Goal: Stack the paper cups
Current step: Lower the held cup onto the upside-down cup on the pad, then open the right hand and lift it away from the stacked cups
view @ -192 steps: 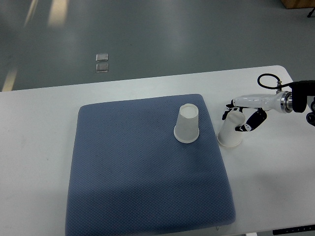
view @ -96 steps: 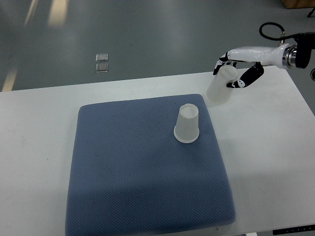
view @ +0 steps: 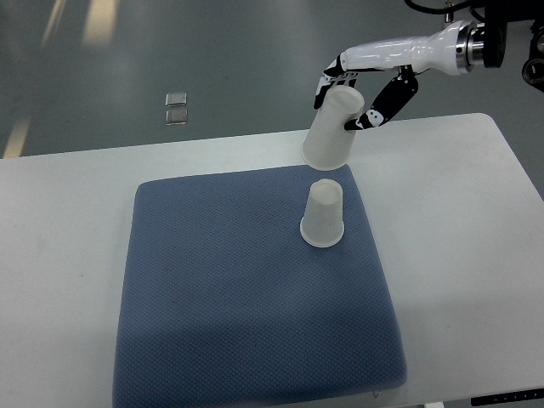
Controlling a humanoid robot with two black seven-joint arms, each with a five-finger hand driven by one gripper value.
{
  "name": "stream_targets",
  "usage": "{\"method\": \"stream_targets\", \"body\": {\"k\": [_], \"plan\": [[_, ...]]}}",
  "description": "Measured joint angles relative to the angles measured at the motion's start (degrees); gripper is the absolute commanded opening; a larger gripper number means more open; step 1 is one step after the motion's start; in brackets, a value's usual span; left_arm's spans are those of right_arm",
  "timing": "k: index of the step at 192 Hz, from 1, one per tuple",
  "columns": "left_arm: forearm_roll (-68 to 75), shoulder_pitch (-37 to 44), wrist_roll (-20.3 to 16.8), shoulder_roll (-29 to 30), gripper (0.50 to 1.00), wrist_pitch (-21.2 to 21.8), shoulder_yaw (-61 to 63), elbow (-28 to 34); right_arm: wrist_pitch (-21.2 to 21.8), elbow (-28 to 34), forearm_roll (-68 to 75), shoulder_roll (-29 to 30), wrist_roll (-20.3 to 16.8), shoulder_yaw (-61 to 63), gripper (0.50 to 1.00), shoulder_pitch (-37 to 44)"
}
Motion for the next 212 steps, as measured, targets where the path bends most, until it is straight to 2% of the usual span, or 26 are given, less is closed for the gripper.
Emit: {"method": "stream_targets", "body": {"k": [55, 212], "plan": [[0.0, 0.0, 0.0, 0.0, 1.000, 0.0, 0.0, 0.0, 3.7, 0.7, -0.2, 1.6, 0.1, -0.2, 0.578, 0.1], [0.0, 0.0, 0.0, 0.0, 1.000, 0.0, 0.0, 0.0, 2.8, 0.8, -4.8, 1.9, 0.1, -3.0, 0.590, -1.0]]}}
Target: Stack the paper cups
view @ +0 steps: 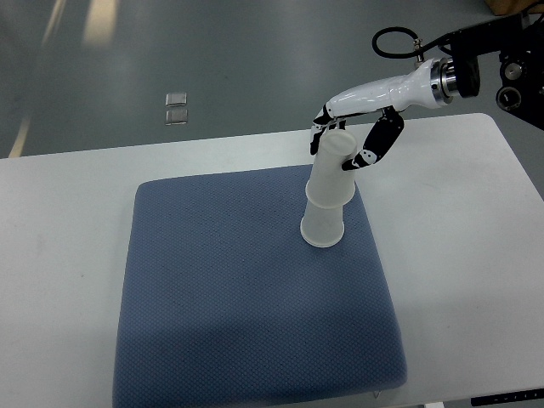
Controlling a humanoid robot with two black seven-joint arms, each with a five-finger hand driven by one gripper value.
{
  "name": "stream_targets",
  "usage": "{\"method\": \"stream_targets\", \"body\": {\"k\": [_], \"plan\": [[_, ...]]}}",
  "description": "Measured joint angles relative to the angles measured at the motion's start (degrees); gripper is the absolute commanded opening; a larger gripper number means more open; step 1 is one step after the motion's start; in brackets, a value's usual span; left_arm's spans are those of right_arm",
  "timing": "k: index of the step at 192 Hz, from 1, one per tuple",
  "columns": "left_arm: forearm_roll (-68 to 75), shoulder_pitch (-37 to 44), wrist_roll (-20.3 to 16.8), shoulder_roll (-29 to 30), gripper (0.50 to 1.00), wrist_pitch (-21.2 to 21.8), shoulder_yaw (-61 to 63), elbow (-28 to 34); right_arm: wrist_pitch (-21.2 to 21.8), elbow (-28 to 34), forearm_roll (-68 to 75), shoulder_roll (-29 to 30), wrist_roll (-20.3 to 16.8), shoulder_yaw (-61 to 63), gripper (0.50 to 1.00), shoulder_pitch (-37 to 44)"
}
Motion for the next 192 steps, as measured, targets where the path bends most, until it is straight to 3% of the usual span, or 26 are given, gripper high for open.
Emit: {"method": "stream_targets", "body": {"k": [19, 28, 30, 37, 49, 138, 192], "plan": [[0.0, 0.0, 0.0, 0.0, 1.000, 0.0, 0.0, 0.0, -0.1, 0.0, 0.0, 0.0, -0.1, 0.0, 0.646, -0.4], [0.0, 0.0, 0.0, 0.0, 1.000, 0.0, 0.0, 0.0, -0.1, 0.0, 0.0, 0.0, -0.1, 0.0, 0.739, -0.6], [0.0, 0.0, 0.0, 0.0, 1.000, 0.0, 0.0, 0.0, -0.1, 0.0, 0.0, 0.0, -0.1, 0.0, 0.740, -0.6], [0.0, 0.0, 0.0, 0.0, 1.000, 0.0, 0.0, 0.0, -0.1, 0.0, 0.0, 0.1, -0.1, 0.0, 0.829, -0.8], [0.0, 0.0, 0.0, 0.0, 1.000, 0.0, 0.0, 0.0, -0.1, 0.0, 0.1, 0.3, -0.1, 0.0, 0.903, -1.1], [0.0, 0.0, 0.0, 0.0, 1.000, 0.0, 0.0, 0.0, -0.5, 0.0, 0.7, 0.3, 0.0, 0.2, 0.915, -1.6], [0.0, 0.0, 0.0, 0.0, 1.000, 0.0, 0.0, 0.0, -7.7, -5.9, 13.9, -2.0, 0.0, 1.4, 0.913, -3.9]]}}
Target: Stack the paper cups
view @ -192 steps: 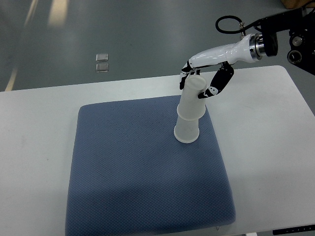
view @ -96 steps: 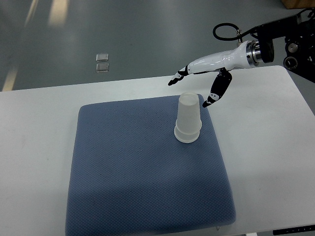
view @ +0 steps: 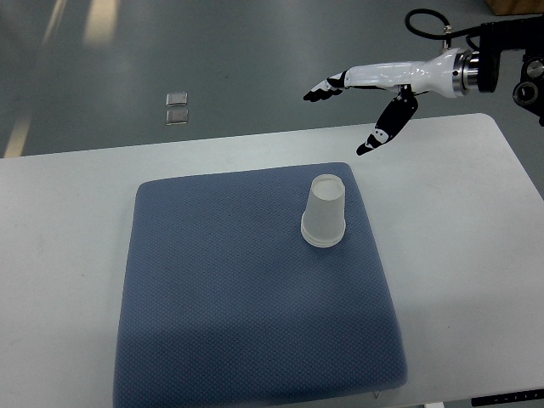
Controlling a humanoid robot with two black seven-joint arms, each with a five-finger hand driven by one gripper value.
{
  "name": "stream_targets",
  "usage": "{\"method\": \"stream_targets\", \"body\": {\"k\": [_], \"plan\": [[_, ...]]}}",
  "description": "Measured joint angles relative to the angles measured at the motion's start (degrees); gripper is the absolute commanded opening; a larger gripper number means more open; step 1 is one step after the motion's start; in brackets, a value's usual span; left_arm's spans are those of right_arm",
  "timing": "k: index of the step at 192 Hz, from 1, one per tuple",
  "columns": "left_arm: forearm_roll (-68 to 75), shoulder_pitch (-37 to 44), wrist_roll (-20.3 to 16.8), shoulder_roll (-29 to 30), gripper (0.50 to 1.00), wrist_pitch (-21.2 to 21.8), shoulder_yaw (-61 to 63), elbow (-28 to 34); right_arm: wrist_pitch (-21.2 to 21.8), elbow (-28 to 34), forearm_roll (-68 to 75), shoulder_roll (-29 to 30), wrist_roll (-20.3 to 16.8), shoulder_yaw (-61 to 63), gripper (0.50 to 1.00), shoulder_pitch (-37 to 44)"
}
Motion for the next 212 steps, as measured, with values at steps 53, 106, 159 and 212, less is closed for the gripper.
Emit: {"method": "stream_targets", "body": {"k": [53, 106, 159, 212], "plan": [[0.0, 0.0, 0.0, 0.0, 1.000, 0.0, 0.0, 0.0, -9.3, -10.4, 24.3, 0.4, -1.6, 0.0, 0.913, -7.5], [0.0, 0.0, 0.0, 0.0, 1.000, 0.0, 0.0, 0.0, -22.1, -12.2, 49.8, 2.9, -6.4, 0.0, 0.913, -13.6], [0.0, 0.0, 0.0, 0.0, 1.000, 0.0, 0.0, 0.0, -32.4, -11.9, 63.9, 7.6, -6.7, 2.2, 0.913, -17.7], [0.0, 0.0, 0.0, 0.0, 1.000, 0.0, 0.0, 0.0, -34.0, -11.7, 64.5, 14.1, -6.0, 11.8, 0.917, -22.4]]}}
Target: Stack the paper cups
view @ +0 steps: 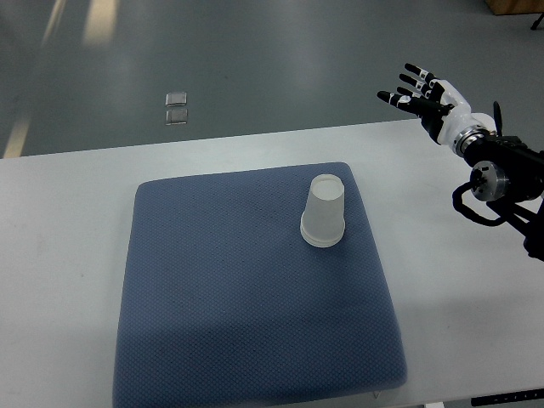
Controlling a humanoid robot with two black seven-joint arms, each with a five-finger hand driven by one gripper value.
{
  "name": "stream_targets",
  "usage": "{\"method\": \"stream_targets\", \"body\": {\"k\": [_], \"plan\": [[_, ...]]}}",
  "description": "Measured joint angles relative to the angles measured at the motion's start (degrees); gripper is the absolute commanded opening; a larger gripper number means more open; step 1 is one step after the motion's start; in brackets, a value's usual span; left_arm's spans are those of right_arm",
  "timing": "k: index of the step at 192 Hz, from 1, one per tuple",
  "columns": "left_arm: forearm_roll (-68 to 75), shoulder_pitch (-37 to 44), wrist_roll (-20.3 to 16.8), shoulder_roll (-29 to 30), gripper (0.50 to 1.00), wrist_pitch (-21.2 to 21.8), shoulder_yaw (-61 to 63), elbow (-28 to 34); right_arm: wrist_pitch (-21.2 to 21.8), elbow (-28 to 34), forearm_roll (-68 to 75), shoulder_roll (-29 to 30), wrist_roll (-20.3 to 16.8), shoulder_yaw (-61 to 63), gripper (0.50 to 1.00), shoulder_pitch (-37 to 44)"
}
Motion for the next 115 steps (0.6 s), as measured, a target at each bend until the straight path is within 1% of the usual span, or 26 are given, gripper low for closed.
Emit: {"method": "stream_targets", "body": {"k": [55, 115], "plan": [[0.0, 0.0, 0.0, 0.0, 1.000, 0.0, 0.0, 0.0, 0.3, -0.1, -0.5, 5.2, 0.1, 5.5, 0.917, -3.1], [0.0, 0.0, 0.0, 0.0, 1.000, 0.0, 0.0, 0.0, 0.9, 0.0, -0.7, 7.6, 0.1, 5.9, 0.917, -4.7]]}}
